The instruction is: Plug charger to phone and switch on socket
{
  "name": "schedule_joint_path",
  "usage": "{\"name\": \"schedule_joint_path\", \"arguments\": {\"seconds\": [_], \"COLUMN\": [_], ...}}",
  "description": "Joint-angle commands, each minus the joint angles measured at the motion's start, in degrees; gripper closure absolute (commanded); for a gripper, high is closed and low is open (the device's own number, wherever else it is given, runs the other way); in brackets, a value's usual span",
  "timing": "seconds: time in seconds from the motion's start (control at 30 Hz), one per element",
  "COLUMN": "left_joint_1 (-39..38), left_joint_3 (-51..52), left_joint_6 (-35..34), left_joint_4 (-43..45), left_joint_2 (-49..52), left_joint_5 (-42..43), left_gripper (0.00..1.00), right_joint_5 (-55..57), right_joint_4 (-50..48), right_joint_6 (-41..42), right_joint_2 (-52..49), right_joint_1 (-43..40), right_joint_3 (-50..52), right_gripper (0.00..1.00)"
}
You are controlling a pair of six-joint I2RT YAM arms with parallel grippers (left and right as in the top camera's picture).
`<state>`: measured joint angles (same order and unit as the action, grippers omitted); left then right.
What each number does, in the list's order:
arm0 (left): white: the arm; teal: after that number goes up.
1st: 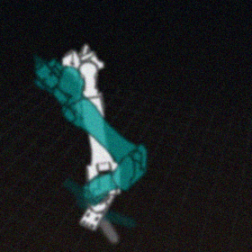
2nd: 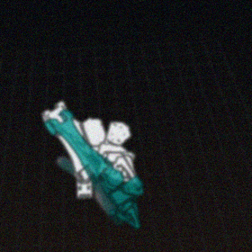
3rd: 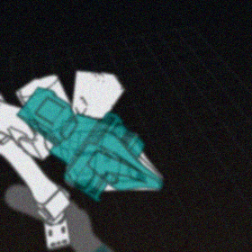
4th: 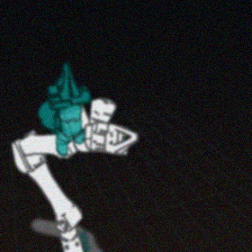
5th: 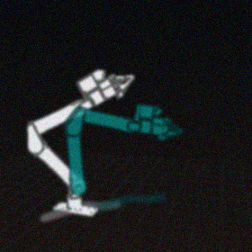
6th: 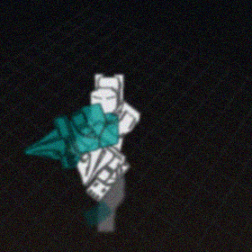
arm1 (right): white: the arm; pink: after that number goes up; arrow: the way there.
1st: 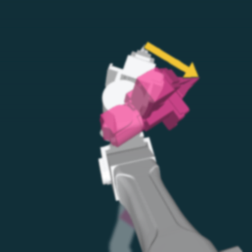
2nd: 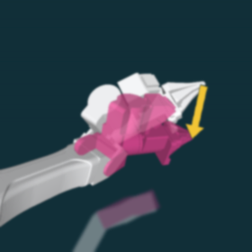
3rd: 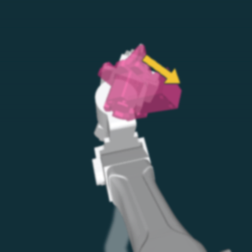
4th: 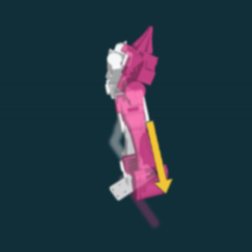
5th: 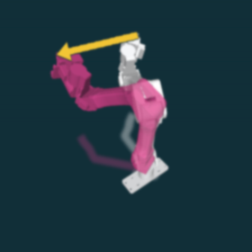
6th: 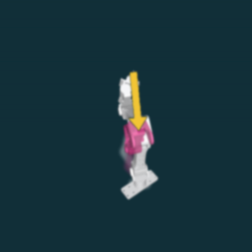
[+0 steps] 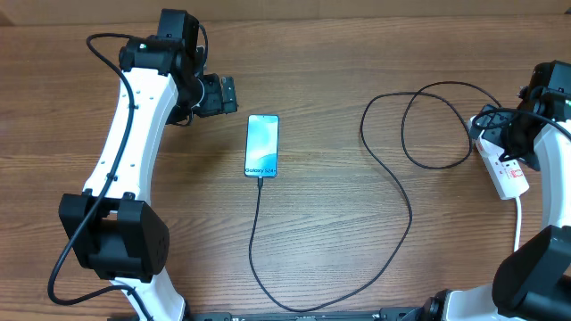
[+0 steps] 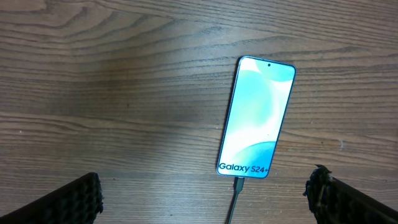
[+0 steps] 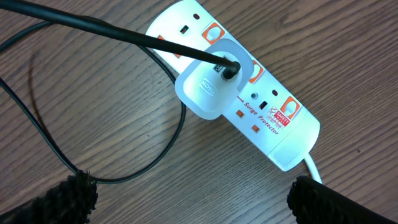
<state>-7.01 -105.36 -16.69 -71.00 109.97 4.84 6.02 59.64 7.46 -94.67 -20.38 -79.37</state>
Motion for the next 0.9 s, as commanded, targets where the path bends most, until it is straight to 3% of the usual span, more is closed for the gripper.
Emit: {"name": "schedule_joint_path", "arguments": {"seconds": [0.0, 0.57, 0.87], "left_joint_1": [0.24, -3.52, -3.48], "left_joint_3": [-0.39, -0.39, -0.39], "left_joint_6": [-0.04, -0.04, -0.04], "left_joint_4": [-0.11, -0.13, -0.15], "left_joint_2": [-0.94, -19.98, -24.09], "left_joint_5": [-0.57, -0.57, -0.57], "left_gripper": [0.0, 0.0, 0.0], "right_joint_5": [0.57, 0.55, 0.55], "right_joint_4": [-0.22, -0.22, -0.22], "right_joint_6": [-0.02, -0.02, -0.02], "right_joint_2": [0.17, 0.17, 0.17], "right_joint_1": [0.04, 0.04, 0.04], "right_joint_3": [0.57, 0.57, 0.57], "right_gripper": [0.0, 0.0, 0.0]}}
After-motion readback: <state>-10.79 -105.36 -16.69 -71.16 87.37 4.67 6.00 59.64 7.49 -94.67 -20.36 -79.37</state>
